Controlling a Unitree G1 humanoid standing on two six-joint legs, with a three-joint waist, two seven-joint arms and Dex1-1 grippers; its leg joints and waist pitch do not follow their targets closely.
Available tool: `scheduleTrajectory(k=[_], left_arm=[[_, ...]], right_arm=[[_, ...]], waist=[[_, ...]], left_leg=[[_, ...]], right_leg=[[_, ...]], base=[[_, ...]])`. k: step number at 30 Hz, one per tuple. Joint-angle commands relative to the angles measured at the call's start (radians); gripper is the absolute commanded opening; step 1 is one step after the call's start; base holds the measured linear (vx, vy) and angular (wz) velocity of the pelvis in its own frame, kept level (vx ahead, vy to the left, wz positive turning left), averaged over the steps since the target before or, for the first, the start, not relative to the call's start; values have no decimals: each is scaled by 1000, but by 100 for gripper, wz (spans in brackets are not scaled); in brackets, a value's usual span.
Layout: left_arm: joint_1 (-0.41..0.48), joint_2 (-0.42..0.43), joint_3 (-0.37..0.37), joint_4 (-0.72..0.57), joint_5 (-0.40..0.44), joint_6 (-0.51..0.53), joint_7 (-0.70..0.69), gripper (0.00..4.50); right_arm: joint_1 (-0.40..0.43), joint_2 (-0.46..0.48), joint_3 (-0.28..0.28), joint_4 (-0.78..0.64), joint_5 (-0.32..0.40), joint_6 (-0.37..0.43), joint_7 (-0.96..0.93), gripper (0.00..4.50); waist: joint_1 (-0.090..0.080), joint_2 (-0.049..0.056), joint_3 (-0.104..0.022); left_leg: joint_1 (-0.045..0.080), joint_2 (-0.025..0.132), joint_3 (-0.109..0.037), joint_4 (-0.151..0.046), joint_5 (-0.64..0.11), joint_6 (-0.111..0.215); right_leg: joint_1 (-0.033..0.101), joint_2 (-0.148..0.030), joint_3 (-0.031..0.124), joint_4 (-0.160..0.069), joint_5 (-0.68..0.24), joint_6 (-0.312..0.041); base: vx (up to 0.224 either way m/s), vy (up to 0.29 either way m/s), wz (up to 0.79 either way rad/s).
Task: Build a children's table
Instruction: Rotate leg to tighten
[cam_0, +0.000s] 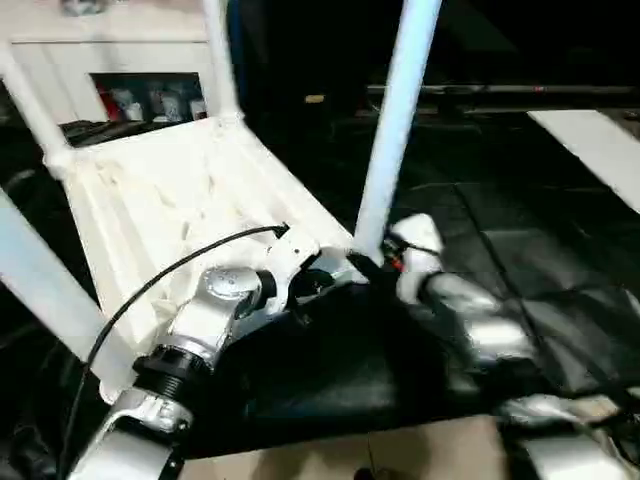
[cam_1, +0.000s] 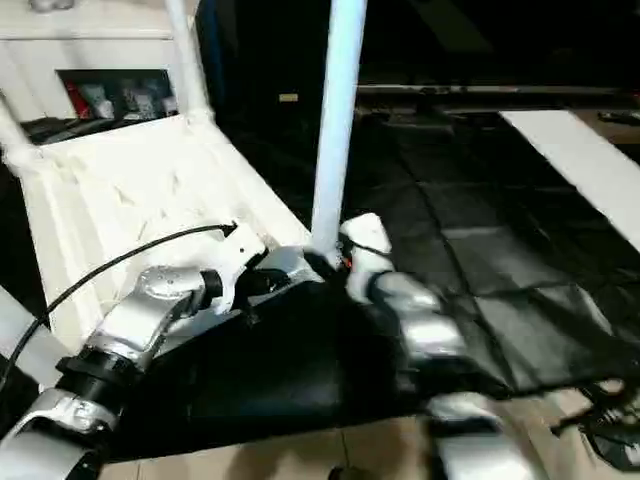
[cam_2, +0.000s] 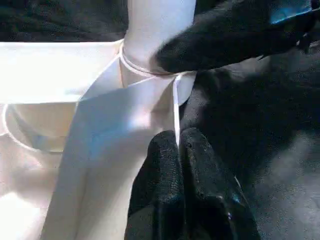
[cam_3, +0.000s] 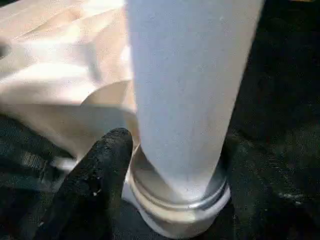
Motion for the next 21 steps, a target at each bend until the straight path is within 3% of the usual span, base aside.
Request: scheduleTrajectory(k=[1,4,5,9,10,13,17,19,21], left_arm=[[9,9,-44,-4,-11,-9,-64,0],[14,34,-47,-14,-15,-11,-97,0],[15,43,-48,-18,-17,-8,-112,0],[21,75,-54,-34,-31,-1,-186,0],[23,83,-57,-38,-36,-4,-205,0],[30,102,-68,-52,-51,-2,-248,0],[36,124,-83,-76,-72,1,-310,0],[41,143,-94,-93,-80,8,-360,0],[44,149,-97,-98,-84,11,-372,0]], right_arm=[[34,-57,77,-54,-1,-16,185,300],[58,-147,89,-84,-5,-29,281,300],[63,-177,84,-89,1,-19,320,300],[69,-271,61,-103,30,10,433,300],[67,-287,48,-107,43,18,448,300],[66,-315,27,-125,75,30,476,300],[82,-314,34,-185,108,36,513,300],[71,-285,38,-187,97,30,486,300],[64,-274,37,-181,91,29,471,300]], waist=[[9,-6,-51],[31,-8,-55],[36,-10,-59],[46,-7,-62],[49,4,-63],[48,-3,-62],[48,2,-53],[48,6,-50],[49,8,-52]], left_leg=[[-24,-1,24,-71,-255,103],[-16,-3,35,-59,-174,133],[-22,-5,35,-57,-125,148],[-27,-6,34,-50,-52,179],[-28,-5,32,-48,-46,181],[-32,-4,32,-47,-67,177],[-30,-2,34,-53,-160,135],[-22,-1,33,-57,-193,105],[-21,0,32,-58,-193,90]], right_leg=[[49,-38,41,-61,-338,-176],[45,-34,53,-42,-211,-237],[55,-34,53,-31,-147,-257],[61,-34,53,-18,-52,-285],[62,-35,52,-15,-46,-291],[62,-32,50,-16,-67,-292],[56,-33,50,-34,-227,-242],[48,-35,51,-40,-291,-221],[48,-33,52,-39,-282,-221]], base=[[63,-19,7],[70,-23,10],[74,-26,14],[15,-6,1],[0,0,0],[0,0,0],[0,0,0],[0,0,0],[0,0,0]])
